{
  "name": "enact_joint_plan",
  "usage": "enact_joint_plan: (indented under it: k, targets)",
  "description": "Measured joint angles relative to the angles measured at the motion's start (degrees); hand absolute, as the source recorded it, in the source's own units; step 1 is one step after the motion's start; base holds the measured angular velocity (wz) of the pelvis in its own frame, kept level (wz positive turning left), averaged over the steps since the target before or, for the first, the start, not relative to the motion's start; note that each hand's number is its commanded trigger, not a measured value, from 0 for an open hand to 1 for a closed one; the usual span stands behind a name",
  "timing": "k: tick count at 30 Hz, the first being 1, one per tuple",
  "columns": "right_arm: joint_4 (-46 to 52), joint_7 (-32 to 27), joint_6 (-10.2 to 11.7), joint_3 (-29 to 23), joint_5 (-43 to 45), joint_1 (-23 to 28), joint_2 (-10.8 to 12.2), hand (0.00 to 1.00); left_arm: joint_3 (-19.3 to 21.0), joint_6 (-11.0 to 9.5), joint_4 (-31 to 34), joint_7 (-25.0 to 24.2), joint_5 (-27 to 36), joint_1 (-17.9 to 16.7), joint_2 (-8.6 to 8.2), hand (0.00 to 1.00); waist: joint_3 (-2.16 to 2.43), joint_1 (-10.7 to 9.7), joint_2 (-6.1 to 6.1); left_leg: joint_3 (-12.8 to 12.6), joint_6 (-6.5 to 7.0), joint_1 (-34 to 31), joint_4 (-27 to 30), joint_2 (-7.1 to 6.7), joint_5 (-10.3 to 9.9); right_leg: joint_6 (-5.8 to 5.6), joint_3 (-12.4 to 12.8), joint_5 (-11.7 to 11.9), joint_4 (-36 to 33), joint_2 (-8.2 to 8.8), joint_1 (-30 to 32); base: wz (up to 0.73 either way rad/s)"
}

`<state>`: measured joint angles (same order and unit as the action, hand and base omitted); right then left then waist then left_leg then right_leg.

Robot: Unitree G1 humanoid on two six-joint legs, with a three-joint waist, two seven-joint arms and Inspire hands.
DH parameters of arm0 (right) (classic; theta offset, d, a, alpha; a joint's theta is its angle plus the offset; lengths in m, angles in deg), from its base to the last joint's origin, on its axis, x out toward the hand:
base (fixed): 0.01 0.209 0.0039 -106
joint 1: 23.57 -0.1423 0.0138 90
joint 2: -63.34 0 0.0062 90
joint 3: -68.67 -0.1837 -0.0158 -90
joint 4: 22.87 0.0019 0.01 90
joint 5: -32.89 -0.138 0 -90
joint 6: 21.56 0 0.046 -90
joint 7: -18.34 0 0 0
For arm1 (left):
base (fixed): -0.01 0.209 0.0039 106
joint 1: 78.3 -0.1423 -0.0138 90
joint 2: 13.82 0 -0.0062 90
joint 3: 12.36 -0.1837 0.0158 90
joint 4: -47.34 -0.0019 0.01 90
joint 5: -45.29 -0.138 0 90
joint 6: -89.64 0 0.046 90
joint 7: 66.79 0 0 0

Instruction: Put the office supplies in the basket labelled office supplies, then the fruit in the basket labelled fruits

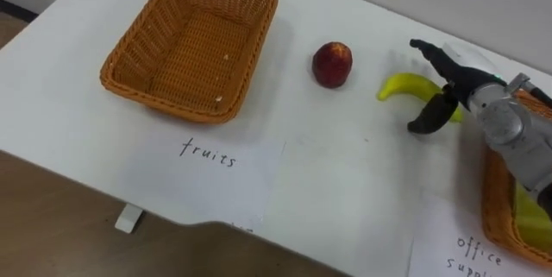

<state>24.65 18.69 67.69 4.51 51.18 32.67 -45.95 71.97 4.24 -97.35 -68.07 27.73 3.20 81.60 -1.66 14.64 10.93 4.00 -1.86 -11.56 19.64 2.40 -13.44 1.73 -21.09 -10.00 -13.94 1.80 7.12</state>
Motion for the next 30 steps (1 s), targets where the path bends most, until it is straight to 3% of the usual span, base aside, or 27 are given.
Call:
enact_joint_plan:
  k: [11,30]
  targets:
    - [-2.2,2.2,0.0,0.0,-2.4,-1.7,0.0,0.00,-0.2,0.0,0.0,0.9,0.0,1.2,0.00,0.00,-0.06,0.0,-0.08,-0.2,-0.20,-1.3,-0.1,0.22,0.3,0.48,0.4,0.3,-1.1,-0.04,2.0,-0.02]
    - [-1.9,14.9,-0.1,2.6,-6.8,-2.0,-0.7,0.00,-0.3,-1.4,-0.4,-0.3,0.1,2.7,0.00,0.00,0.05,0.0,0.48,-0.4,-0.20,-0.8,0.2,0.32,0.3,0.61,0.6,0.4,-1.3,-0.09,1.6,-0.01]
